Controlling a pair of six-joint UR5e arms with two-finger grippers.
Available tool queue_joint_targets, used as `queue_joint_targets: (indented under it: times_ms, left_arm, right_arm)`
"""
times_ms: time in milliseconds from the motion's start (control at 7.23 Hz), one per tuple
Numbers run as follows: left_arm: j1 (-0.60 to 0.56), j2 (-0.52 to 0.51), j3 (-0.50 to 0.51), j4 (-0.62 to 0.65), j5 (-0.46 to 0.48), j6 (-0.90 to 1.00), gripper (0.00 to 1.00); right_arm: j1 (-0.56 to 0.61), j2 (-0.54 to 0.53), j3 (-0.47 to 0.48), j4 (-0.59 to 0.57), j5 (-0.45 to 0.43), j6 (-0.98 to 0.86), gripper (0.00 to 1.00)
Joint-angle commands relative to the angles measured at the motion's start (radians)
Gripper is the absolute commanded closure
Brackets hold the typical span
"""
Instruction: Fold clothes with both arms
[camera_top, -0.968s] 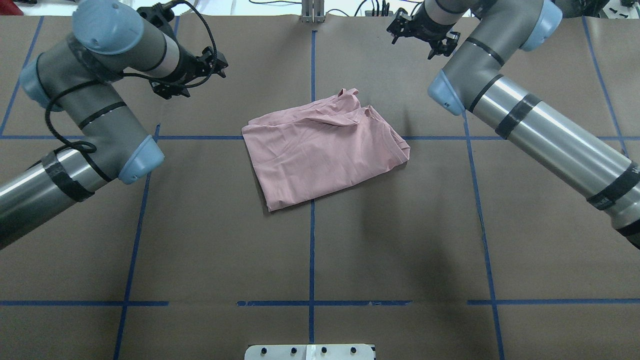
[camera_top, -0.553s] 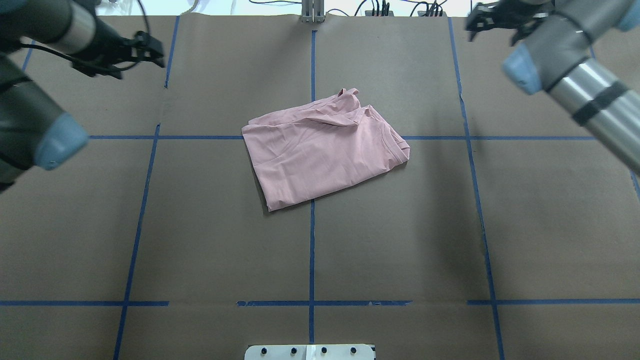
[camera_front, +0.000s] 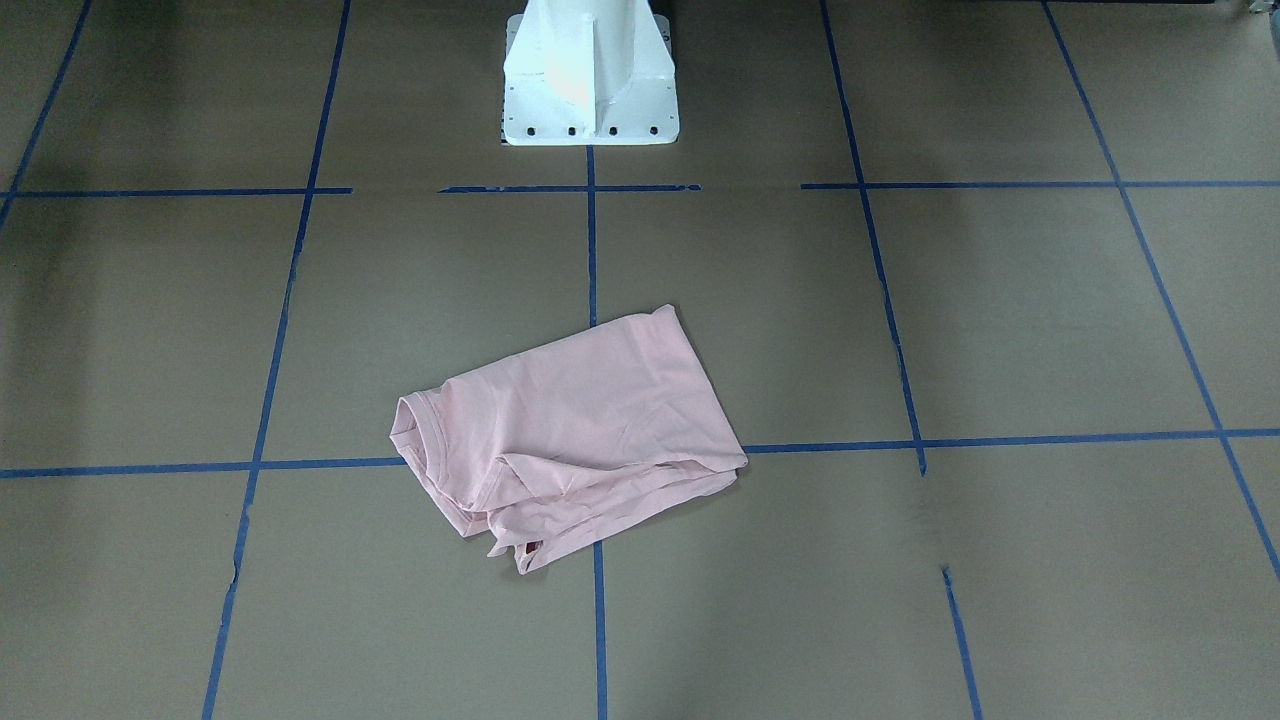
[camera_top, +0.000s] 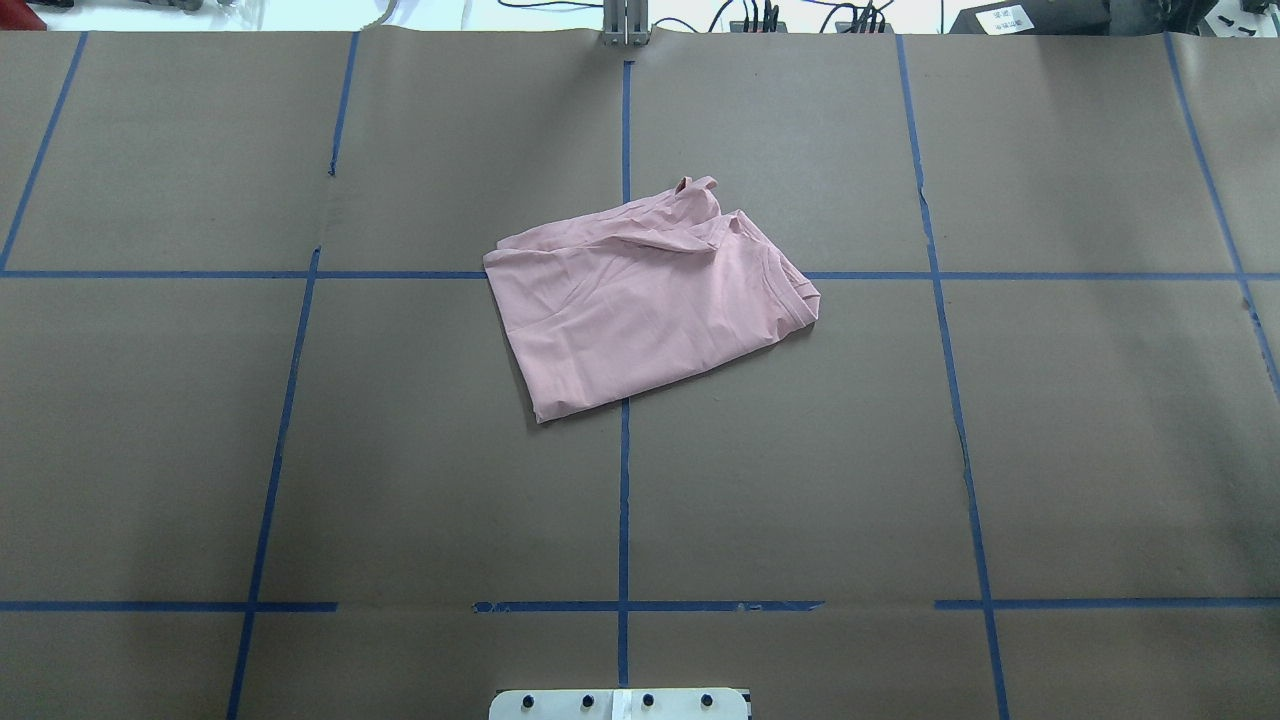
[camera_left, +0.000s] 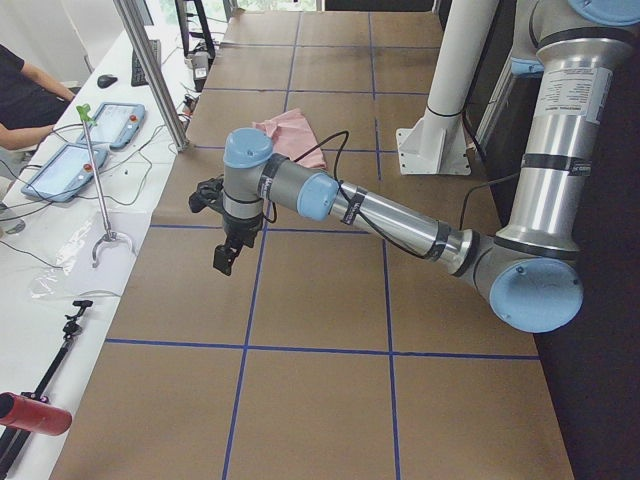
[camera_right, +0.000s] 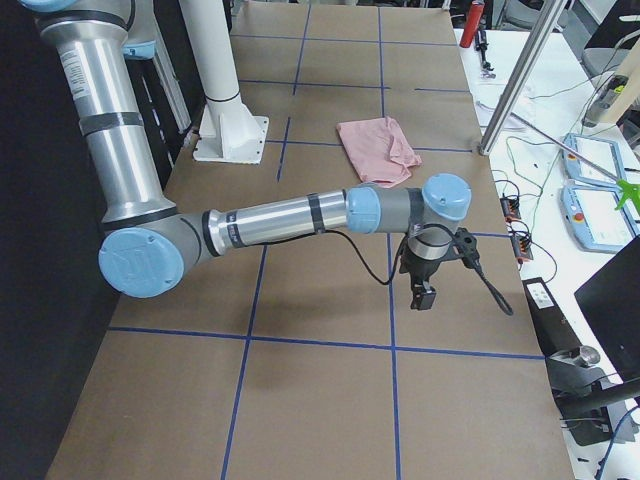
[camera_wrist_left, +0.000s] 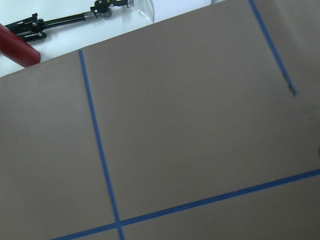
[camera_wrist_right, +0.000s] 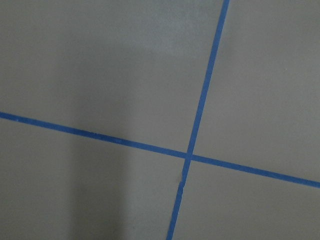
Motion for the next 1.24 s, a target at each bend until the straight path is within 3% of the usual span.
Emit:
queue_joint_targets:
  times_ms: [0, 138, 553, 1107]
  left_arm:
    - [-0.022, 0.084, 0.141, -0.065, -0.051, 0.048, 0.0]
    - [-0.014, 0.056, 0.22, -0.144, -0.023, 0.045, 0.0]
    - [-0.014, 0.051, 0.228, -0.074, -0.034, 0.052, 0.0]
    - [-0.014, 0.057, 0.233, -0.074, -0.034, 0.052, 0.0]
  right_arm:
    - [0.011, -0.068, 0.069, 0.012, 0.007, -0.012, 0.0]
    - [0.009, -0.086, 0.072, 0.013, -0.001, -0.007, 0.0]
    - [0.009, -0.137, 0.065, 0.012, 0.011, -0.004, 0.0]
    - [0.011, -0.185, 0.067, 0.013, 0.047, 0.019, 0.0]
